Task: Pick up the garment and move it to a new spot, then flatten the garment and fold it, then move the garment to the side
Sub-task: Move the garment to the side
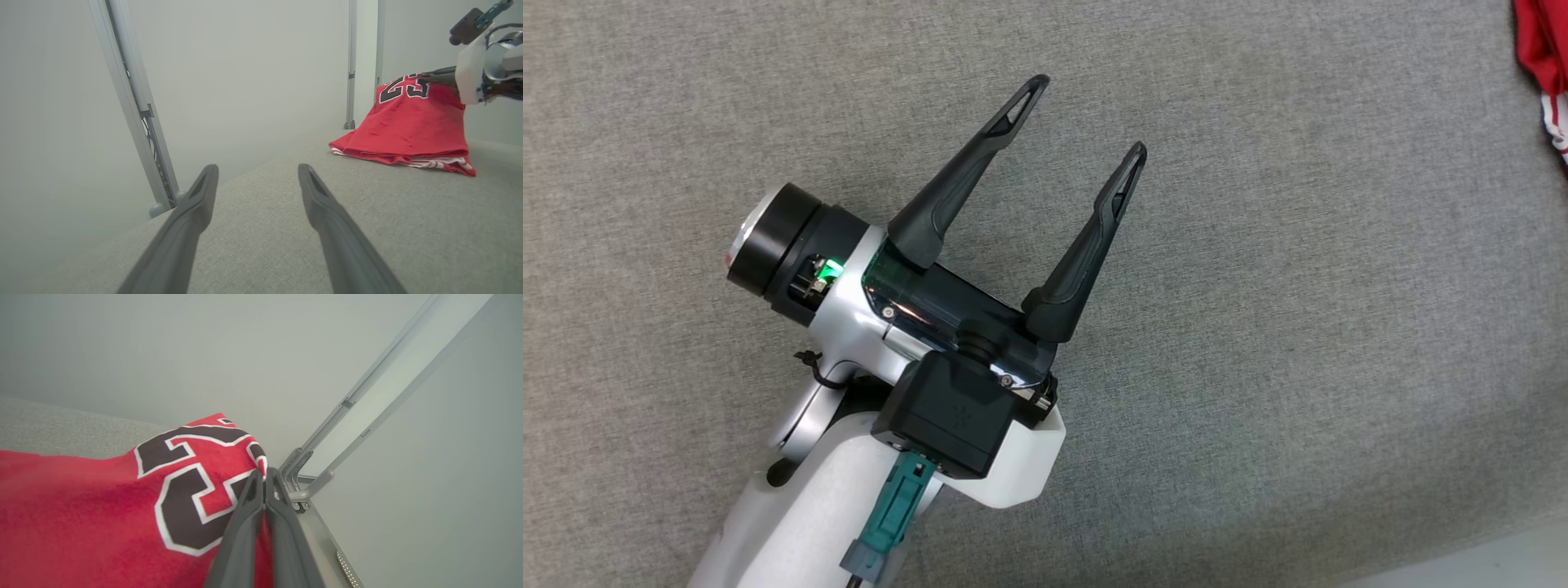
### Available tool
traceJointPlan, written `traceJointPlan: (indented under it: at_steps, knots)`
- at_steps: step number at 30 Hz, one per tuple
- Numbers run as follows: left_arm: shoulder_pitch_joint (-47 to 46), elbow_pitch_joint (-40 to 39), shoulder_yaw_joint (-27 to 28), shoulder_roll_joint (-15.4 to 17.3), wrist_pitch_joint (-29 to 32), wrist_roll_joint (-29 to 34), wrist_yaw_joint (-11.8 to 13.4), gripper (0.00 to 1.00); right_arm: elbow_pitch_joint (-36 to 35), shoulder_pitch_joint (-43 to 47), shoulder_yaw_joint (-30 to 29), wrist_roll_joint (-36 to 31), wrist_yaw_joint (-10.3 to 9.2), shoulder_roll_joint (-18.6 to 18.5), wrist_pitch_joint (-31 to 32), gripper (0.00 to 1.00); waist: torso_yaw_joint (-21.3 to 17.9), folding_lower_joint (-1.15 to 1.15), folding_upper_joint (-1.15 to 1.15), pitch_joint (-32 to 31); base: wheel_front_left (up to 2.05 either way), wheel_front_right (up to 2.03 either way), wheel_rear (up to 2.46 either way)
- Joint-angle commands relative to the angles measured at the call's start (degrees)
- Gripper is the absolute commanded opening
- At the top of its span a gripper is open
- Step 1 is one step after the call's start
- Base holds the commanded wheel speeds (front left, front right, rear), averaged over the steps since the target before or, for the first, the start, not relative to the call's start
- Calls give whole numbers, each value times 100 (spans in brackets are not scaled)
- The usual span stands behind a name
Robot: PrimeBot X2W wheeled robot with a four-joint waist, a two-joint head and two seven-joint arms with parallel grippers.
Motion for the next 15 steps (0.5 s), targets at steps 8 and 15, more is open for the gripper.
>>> traceJointPlan:
  at_steps: [8,15]
  knots:
    - [-22,-1,-69,-4,-44,-60,50,100,360,-195,-519,-1031,-4,68,-32,100,181,0,0,-105,0,0,0]
    - [203,106,-4,-13,-174,-186,214,100,-164,-46,-821,-1629,-4,573,-24,100,255,0,0,-502,0,0,0]
